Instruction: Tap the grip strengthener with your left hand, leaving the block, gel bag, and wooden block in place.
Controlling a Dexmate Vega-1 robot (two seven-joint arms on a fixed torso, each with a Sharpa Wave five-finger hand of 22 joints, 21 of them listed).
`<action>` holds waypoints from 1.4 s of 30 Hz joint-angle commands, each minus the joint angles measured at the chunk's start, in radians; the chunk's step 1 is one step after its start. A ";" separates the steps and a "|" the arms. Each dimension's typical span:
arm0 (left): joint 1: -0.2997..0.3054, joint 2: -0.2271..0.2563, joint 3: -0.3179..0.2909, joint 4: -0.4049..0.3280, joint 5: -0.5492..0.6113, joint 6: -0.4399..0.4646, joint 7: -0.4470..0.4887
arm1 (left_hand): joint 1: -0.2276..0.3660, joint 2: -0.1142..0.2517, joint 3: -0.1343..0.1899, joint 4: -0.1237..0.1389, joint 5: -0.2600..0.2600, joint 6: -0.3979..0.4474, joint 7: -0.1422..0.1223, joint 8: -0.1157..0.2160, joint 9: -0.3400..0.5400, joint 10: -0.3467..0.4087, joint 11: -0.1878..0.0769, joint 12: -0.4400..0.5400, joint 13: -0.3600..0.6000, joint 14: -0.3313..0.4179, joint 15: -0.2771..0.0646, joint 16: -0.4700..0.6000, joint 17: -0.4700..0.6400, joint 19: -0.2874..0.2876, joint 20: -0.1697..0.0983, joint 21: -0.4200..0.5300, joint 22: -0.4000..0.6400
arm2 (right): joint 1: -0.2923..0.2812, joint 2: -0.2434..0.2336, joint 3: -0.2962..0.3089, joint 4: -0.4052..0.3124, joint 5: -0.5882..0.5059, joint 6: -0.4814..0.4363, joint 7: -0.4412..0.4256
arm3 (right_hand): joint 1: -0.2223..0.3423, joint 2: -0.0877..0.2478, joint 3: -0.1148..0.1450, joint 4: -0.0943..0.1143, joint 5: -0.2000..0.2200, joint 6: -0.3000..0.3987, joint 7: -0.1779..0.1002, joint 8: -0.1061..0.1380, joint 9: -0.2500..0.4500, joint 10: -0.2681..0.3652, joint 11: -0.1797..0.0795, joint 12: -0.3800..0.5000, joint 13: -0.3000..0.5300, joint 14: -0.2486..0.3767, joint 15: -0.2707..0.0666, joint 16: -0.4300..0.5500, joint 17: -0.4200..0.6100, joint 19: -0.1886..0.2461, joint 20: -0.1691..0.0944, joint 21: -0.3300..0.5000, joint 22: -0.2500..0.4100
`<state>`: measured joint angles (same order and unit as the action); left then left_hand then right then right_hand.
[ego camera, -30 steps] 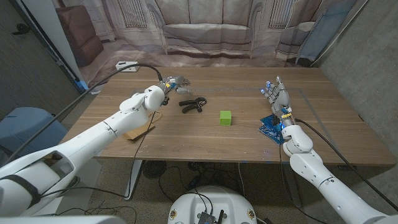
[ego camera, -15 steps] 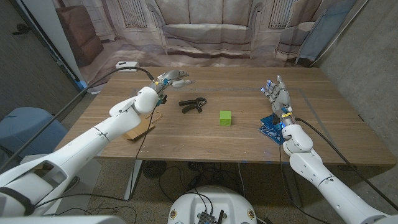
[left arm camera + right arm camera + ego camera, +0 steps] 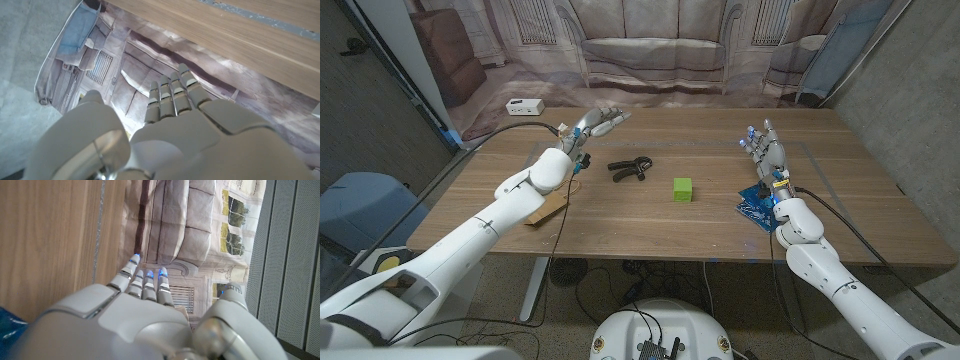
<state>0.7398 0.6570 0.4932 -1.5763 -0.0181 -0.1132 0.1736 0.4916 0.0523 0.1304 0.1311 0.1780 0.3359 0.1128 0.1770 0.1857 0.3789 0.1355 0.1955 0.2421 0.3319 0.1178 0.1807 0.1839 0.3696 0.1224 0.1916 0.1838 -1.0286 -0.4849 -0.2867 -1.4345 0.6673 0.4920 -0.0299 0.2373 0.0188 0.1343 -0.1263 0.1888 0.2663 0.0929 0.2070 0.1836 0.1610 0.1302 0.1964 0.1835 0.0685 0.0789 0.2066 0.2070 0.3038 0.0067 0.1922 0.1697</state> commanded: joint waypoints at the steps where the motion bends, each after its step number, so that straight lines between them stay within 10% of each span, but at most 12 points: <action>1: 0.009 -0.046 -0.025 0.072 -0.166 -0.105 -0.046 | -0.041 -0.014 -0.027 0.009 0.011 -0.050 -0.002 -0.007 -0.001 -0.042 -0.005 -0.009 -0.008 -0.044 0.003 -0.008 0.003 -0.033 -0.002 -0.004 0.002 | 0.004 -0.030 -0.005 -0.016 -0.034 -0.022 -0.017 | 0.007 -0.004 -0.002 -0.002 0.000 -0.009 0.005 -0.008 0.003 0.010 -0.008 0.003 0.004 0.006 -0.013 0.000 0.002 0.015 -0.020 0.006 0.002; 14: 0.037 -0.079 -0.050 0.106 -0.297 -0.195 -0.100 | -0.111 -0.043 -0.075 0.010 0.025 -0.175 0.003 -0.006 -0.006 -0.158 -0.006 -0.014 -0.032 -0.156 0.010 -0.008 0.001 -0.147 0.000 -0.011 0.000 | 0.000 -0.053 0.002 -0.027 -0.008 -0.033 0.019 | 0.002 -0.006 -0.006 0.000 0.000 -0.032 0.005 -0.017 0.002 0.007 -0.007 0.000 0.003 -0.002 -0.009 -0.004 0.002 0.006 -0.019 0.001 0.002; 42: 0.136 -0.113 -0.111 0.112 -0.475 -0.269 -0.126 | -0.130 -0.052 -0.092 0.004 0.031 -0.195 0.014 0.002 -0.008 -0.168 -0.016 -0.002 -0.041 -0.173 0.000 0.001 -0.001 -0.171 -0.045 -0.003 -0.001 | 0.014 -0.057 -0.004 -0.015 0.014 -0.027 0.074 | -0.002 -0.010 -0.011 0.002 0.001 -0.041 0.001 -0.018 0.002 -0.006 -0.010 -0.005 0.003 -0.016 -0.006 -0.008 0.001 -0.014 -0.014 -0.004 0.002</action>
<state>0.8458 0.5481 0.3950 -1.4568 -0.4506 -0.3733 0.0507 0.3697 -0.0012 0.0443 0.1325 0.2012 0.1388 0.1250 0.1723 0.1766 0.2087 0.1178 0.1889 0.1998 0.1516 0.1227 0.1778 0.1814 0.1935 0.0870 0.1812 0.1815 -1.0165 -0.5518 -0.2864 -1.4632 0.6710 0.4562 0.0312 0.2332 0.0147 0.1300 -0.1225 0.1888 0.2250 0.1015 0.1882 0.1836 0.1550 0.1250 0.1920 0.1835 0.0548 0.0713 0.1990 0.2044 0.2946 -0.0052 0.1884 0.1697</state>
